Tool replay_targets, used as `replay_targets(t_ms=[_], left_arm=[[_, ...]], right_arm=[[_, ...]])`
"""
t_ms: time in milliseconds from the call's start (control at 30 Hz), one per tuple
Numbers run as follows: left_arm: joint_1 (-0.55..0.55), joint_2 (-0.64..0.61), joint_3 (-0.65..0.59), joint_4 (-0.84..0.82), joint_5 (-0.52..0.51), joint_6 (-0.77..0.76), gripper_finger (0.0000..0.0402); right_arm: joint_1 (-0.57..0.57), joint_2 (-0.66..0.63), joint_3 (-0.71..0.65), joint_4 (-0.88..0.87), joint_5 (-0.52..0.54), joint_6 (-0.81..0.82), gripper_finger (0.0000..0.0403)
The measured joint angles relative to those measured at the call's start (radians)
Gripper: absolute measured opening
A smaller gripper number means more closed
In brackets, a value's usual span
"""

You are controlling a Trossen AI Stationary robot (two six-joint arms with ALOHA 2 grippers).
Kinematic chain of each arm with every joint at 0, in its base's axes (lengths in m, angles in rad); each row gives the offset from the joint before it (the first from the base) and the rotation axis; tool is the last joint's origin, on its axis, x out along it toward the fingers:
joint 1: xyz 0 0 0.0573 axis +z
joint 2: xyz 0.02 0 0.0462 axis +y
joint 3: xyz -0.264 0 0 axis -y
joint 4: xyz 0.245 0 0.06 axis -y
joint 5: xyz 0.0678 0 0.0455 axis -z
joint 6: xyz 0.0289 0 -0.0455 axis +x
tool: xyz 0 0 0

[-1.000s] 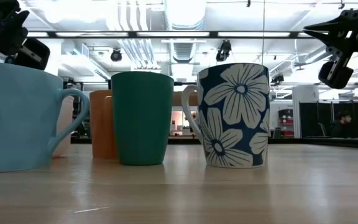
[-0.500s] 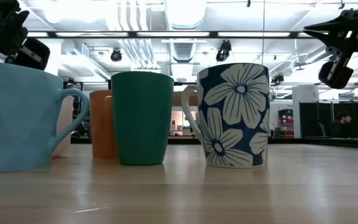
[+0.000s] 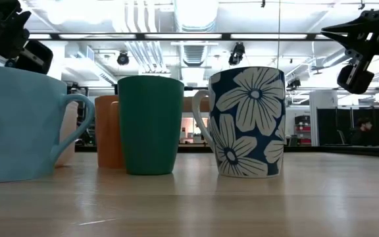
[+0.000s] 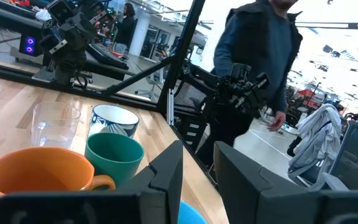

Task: Stack small to large cups/mugs on shelf

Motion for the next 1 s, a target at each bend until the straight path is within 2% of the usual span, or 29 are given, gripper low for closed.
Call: replay_targets(t_ms=[267,333,467,600,800,1000], left_arm=[[0.000,0.000,0.000,0.000,0.000,0.000,0.0077],[0.000,0.000,0.000,0.000,0.000,0.000,0.0077],[0.000,0.000,0.000,0.000,0.000,0.000,0.0077],[0.000,0.000,0.000,0.000,0.000,0.000,0.0077],[0.000,0.000,0.000,0.000,0.000,0.000,0.0077],[0.000,0.000,0.000,0.000,0.000,0.000,0.0077]], right_arm=[[0.000,0.000,0.000,0.001,0.003,-0.001,0.0009],[0.000,0.000,0.000,0.007,0.052,0.010,0.0009],[-0.001,0.000,0.000,0.006,0.240,0.023,0.0009],[-0.001,0.000,0.000,0.034,0.259,0.067,0.0009],[-0.003,0.000,0.000,0.031,0.267,-0.066,0.0009],[-0.034,0.008,0.000,0.029,0.336,-0.150,0.0009]])
